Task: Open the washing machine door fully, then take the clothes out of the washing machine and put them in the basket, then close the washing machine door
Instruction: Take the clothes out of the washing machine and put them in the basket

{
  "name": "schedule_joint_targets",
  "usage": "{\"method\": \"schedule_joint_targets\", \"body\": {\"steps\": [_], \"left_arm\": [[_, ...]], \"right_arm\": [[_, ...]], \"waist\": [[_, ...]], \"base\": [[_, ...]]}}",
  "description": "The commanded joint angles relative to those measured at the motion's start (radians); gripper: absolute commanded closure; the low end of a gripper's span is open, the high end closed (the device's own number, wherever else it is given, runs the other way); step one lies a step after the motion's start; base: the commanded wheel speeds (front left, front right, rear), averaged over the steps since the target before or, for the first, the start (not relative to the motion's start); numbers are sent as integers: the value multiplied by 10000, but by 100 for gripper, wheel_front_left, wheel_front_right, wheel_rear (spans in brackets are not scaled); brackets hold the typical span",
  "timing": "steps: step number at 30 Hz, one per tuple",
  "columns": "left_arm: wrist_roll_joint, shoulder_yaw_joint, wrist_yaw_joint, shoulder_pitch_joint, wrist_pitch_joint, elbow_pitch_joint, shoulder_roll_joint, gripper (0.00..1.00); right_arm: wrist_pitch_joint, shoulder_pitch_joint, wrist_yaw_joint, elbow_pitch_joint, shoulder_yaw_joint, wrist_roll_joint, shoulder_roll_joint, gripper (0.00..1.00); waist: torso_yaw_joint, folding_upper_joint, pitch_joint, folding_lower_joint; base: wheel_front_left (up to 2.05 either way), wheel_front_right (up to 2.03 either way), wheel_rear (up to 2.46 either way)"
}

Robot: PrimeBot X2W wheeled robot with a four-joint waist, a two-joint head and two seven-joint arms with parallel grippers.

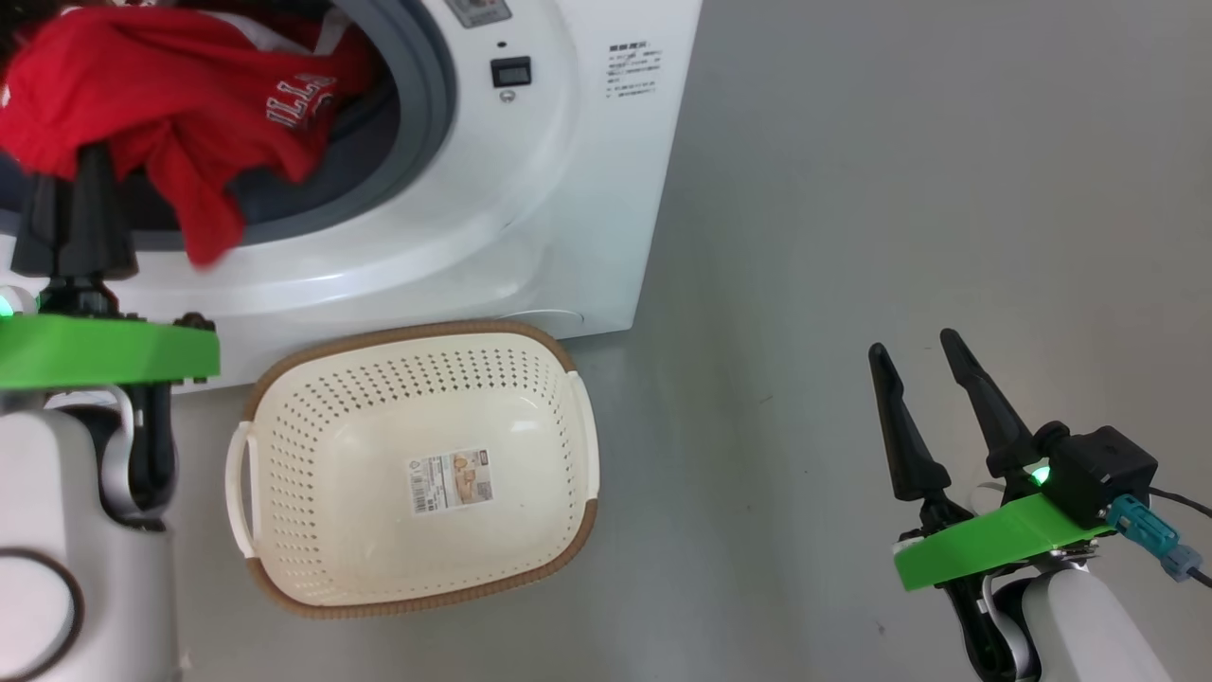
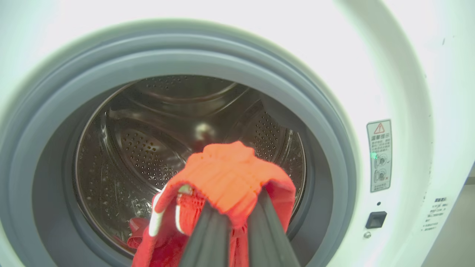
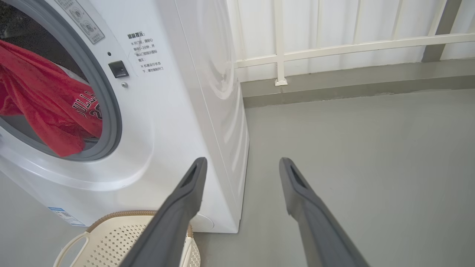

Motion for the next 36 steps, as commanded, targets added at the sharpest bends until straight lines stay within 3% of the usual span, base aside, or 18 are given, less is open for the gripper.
{"method": "schedule_joint_targets", "body": {"steps": [1, 8, 14, 25, 36], "left_arm": [[160, 301, -56, 190, -77, -610, 275, 100], [106, 343, -62, 679, -78, -2335, 46, 100], [83, 206, -64, 1270, -78, -2624, -110, 100], [37, -248, -64, 2214, -78, -664, -388, 100], [140, -838, -65, 1568, -78, 1847, -205, 100]], "right_arm": [[-65, 85, 48, -233, 156, -189, -14, 0], [-65, 64, 48, -324, 84, -237, -14, 0], [-65, -54, 48, -362, 154, -233, -14, 0], [-65, -337, 48, -416, 299, -91, -14, 0], [-65, -697, 48, -542, 546, 125, -14, 0]], "waist": [[64, 0, -21, 0], [206, 0, 112, 0], [232, 0, 381, 0], [88, 0, 1041, 0], [-200, 0, 1973, 0]], "base": [[0, 0, 0], [0, 0, 0], [0, 0, 0], [0, 0, 0], [0, 0, 0]]}}
